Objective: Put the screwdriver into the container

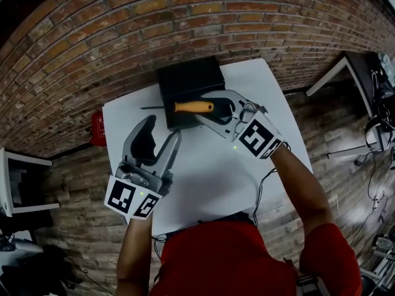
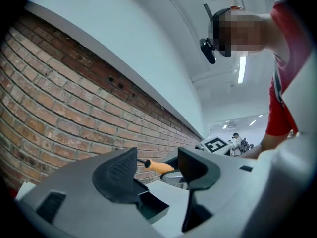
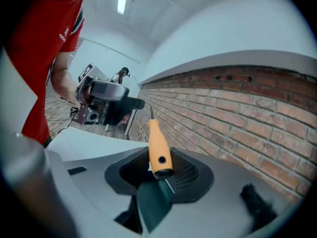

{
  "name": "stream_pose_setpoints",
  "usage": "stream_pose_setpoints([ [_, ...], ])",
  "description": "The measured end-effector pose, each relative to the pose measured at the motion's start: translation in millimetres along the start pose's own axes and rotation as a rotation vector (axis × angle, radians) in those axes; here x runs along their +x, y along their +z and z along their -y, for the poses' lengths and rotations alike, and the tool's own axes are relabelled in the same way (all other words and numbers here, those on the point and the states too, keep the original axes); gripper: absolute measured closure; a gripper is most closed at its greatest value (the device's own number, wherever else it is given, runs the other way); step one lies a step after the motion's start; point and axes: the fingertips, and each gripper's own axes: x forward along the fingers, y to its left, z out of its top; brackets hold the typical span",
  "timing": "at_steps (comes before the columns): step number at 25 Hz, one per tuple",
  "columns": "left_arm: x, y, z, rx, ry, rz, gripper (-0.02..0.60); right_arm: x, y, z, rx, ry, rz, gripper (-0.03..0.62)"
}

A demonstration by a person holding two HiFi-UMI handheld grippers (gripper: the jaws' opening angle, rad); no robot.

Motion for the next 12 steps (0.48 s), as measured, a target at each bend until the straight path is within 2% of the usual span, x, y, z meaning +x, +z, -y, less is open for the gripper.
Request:
stream_pose_setpoints([
  [6,-27,-4,-16,0.019,0.085,0.108,0.336,12,-85,9,0.123,0.061,-0.214,0.456],
  [9,-29,-10,-19,0.016,0.093,0.113,0.336,23,-125,7,0.181,0.100,-0.331,0.456],
  [12,-26,-16,-20,0.025,0.103,0.098,0.362,37,-157,3,0.207,0.145,-0.442,0.457],
])
